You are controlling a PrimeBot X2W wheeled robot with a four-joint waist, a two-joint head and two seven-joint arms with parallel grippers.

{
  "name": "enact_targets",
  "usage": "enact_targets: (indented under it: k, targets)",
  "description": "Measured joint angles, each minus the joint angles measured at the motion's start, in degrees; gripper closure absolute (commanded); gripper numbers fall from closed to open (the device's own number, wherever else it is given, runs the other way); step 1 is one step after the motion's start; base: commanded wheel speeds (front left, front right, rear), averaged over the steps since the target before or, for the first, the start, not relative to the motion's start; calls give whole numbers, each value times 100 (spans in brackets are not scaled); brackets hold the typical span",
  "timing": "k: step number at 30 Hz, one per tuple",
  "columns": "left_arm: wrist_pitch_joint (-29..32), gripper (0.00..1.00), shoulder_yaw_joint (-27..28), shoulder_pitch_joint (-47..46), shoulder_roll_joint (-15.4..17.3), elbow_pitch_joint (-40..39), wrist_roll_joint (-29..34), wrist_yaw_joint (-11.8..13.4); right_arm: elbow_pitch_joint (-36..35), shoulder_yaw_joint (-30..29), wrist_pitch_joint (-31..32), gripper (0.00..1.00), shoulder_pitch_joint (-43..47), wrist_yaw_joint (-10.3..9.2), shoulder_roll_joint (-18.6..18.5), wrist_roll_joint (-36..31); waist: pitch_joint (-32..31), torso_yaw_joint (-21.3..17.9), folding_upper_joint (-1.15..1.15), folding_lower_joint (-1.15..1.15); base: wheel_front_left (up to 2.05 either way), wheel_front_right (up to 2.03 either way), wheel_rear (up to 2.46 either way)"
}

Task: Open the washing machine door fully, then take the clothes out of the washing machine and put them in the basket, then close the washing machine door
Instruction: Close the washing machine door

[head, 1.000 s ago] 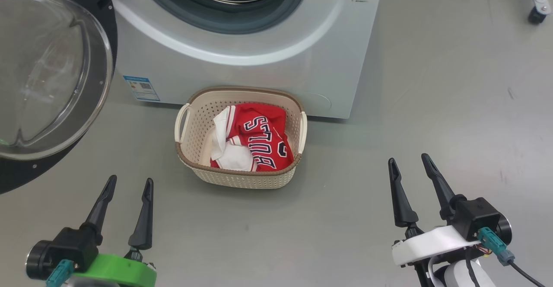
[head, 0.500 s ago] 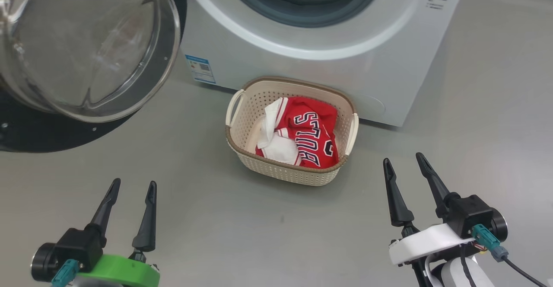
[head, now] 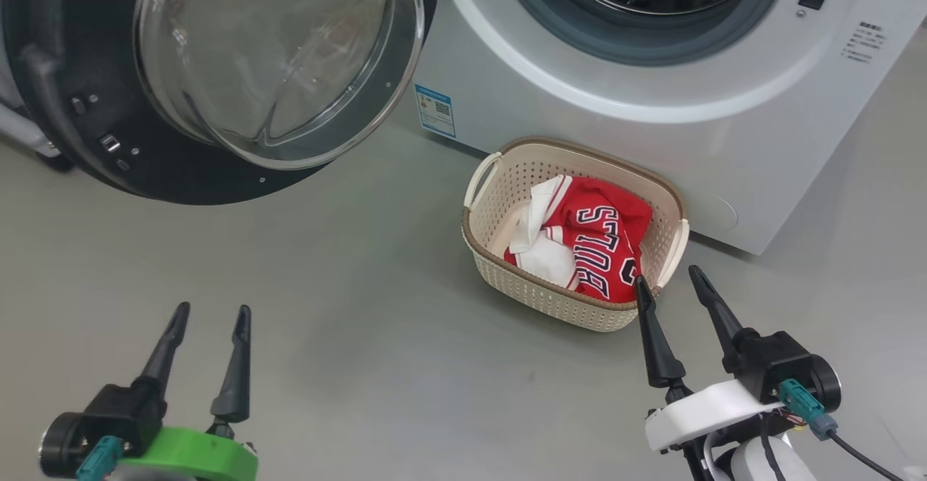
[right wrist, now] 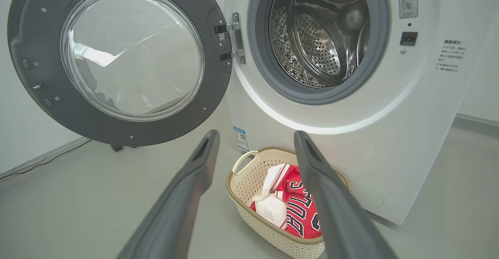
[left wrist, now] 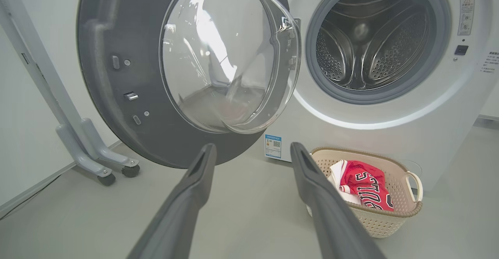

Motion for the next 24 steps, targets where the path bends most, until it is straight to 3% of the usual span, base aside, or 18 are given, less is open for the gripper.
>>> enact_targets:
  k: [7, 24]
  targets:
    - [0, 0, 301, 30, 1, -105, 14, 0, 133, 267, 0, 0, -163, 101, 1, 57, -86, 220, 0, 0, 0, 0, 0]
    - [0, 0, 456, 104, -46, -254, 86, 0, 283, 358, 0, 0, -307, 102, -10, 112, -78, 251, 0, 0, 0, 0, 0]
